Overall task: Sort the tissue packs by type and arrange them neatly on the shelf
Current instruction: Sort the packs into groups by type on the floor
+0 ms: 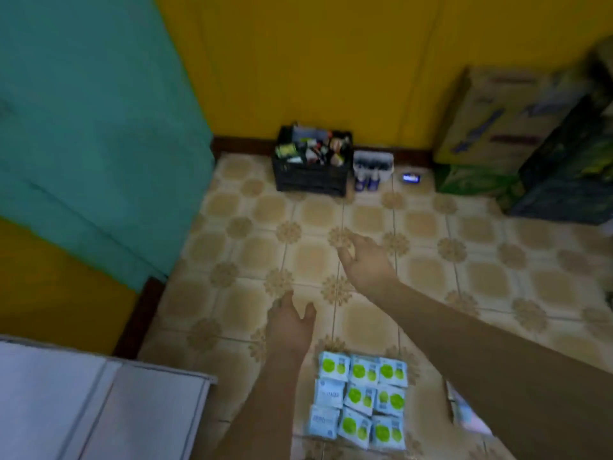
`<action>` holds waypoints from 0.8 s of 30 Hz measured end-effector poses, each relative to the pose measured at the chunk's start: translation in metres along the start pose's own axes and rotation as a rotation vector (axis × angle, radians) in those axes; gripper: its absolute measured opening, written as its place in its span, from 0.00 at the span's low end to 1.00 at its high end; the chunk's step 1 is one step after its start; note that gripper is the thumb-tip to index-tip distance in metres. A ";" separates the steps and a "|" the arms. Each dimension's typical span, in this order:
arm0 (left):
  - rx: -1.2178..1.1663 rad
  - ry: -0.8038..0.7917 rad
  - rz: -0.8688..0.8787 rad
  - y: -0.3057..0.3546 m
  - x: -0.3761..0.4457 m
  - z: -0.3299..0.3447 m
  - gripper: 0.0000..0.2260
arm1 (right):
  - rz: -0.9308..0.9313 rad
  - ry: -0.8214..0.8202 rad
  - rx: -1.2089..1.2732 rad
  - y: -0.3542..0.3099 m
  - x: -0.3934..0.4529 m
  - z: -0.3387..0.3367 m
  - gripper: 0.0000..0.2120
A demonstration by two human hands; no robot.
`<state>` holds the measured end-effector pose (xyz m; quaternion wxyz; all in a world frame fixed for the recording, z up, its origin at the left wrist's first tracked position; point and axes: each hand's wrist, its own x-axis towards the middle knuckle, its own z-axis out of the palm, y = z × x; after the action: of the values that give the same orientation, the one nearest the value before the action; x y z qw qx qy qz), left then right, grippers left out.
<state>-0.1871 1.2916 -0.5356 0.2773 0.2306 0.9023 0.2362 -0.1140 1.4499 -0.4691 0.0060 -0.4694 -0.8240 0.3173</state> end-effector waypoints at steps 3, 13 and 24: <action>-0.136 0.155 0.071 0.052 -0.060 -0.111 0.25 | -0.196 0.066 0.105 -0.103 -0.046 -0.084 0.26; -0.170 0.737 0.125 0.046 -0.273 -0.316 0.22 | -0.937 0.005 0.446 -0.359 -0.242 -0.177 0.24; -0.406 1.313 0.025 -0.066 -0.528 -0.462 0.14 | -1.358 -0.279 0.652 -0.508 -0.535 -0.130 0.20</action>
<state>-0.0970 0.8127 -0.0259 -0.2920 -0.0062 0.8186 0.4945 -0.1657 0.9198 0.0575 0.2339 0.2098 -0.7894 0.5273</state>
